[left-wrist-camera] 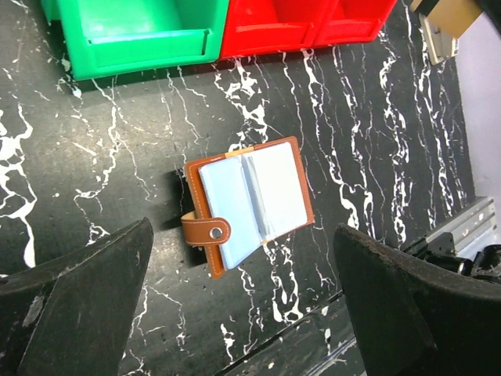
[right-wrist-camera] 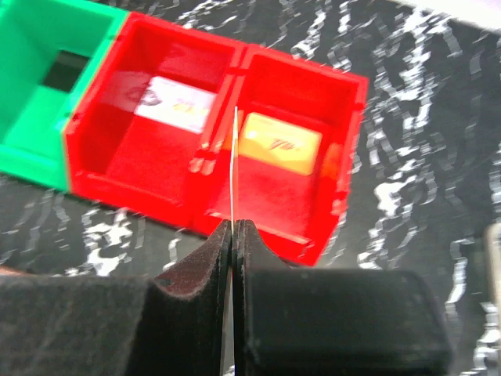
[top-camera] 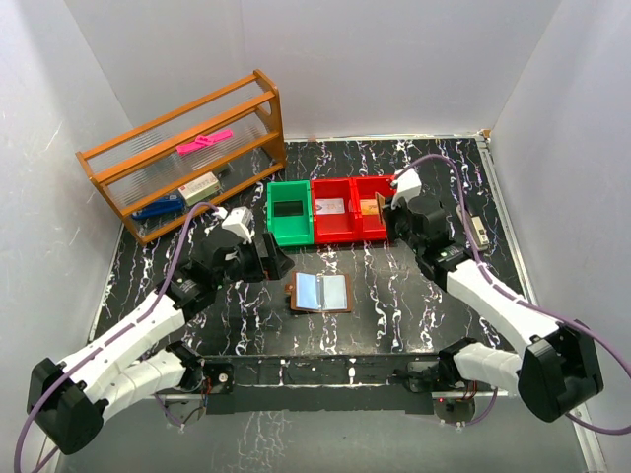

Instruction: Take the credit cards out of the card holder

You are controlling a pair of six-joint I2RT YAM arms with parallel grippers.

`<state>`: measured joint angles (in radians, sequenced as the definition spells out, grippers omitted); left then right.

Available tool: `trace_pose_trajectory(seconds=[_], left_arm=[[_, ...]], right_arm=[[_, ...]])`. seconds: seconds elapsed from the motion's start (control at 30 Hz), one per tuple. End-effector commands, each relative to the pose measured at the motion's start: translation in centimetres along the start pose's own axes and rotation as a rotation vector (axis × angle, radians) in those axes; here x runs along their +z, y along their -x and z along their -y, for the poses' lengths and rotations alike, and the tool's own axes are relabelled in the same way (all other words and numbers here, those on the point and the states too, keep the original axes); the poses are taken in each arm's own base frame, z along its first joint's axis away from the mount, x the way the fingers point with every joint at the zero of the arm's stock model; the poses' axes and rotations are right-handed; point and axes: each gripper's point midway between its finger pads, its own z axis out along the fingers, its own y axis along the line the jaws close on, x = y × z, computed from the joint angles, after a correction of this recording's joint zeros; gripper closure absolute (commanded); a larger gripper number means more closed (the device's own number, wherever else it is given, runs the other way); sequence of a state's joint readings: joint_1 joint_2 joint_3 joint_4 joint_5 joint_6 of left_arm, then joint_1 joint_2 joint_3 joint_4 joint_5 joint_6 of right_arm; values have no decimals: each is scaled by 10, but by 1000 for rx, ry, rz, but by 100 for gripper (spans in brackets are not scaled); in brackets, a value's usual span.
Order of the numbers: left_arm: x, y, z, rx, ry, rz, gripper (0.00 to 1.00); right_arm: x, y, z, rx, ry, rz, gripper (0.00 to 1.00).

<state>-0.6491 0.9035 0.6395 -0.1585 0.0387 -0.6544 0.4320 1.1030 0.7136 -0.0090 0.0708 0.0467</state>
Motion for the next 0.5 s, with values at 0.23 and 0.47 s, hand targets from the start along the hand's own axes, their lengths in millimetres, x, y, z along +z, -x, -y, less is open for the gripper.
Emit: trace_pose_trajectory(seconds=[0.23,0.47], left_arm=[[-7,12,-2,44,52,-2,1],[-14,8,-3,59,55,-30,1]], right_arm=[[54,44,36,-491,-43,-36,100],[80,19,57,-684,51,-159,100]])
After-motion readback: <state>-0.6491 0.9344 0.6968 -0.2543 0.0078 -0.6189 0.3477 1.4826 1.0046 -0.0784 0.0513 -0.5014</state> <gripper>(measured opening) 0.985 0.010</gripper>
